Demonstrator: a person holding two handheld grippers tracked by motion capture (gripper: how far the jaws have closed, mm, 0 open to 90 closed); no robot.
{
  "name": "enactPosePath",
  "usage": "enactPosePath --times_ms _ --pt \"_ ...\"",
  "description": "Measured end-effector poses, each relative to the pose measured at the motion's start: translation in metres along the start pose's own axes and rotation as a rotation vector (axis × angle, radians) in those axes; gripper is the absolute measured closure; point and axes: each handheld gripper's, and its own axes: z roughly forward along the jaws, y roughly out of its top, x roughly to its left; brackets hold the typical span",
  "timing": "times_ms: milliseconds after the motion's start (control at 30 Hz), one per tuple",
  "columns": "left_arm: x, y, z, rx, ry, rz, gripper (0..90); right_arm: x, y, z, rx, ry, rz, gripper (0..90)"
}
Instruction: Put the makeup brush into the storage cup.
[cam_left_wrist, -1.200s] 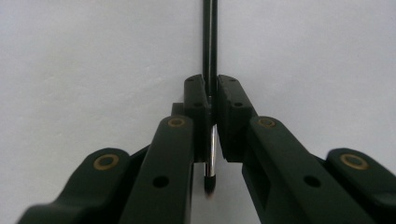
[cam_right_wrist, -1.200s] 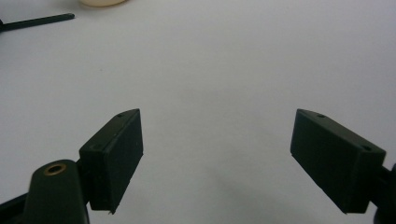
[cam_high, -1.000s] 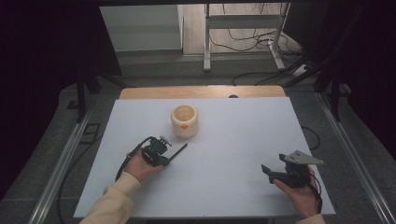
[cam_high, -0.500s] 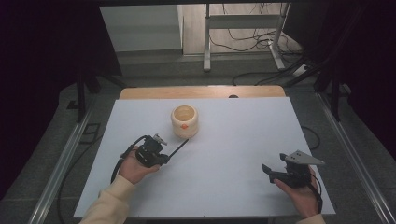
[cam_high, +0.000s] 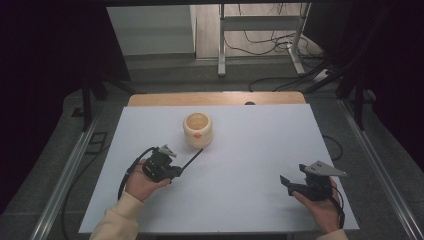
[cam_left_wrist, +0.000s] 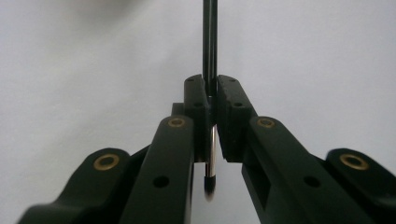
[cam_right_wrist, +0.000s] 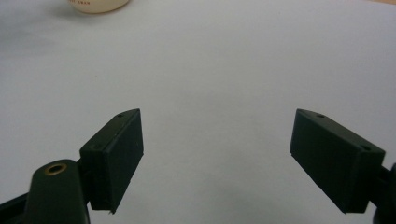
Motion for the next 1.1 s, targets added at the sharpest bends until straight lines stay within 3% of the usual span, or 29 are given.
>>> enactPosePath --times_ms 467,1100 --pt "-0.017 0.002 -0.004 -0.033 -0.017 0.051 83.7 0.002 0.003 0.004 -0.009 -0.004 -0.014 17.4" --pt "-0.028 0.007 -0.002 -0.050 -0.034 0.076 83.7 0.003 0.004 0.010 -0.001 0.006 -0.039 17.0"
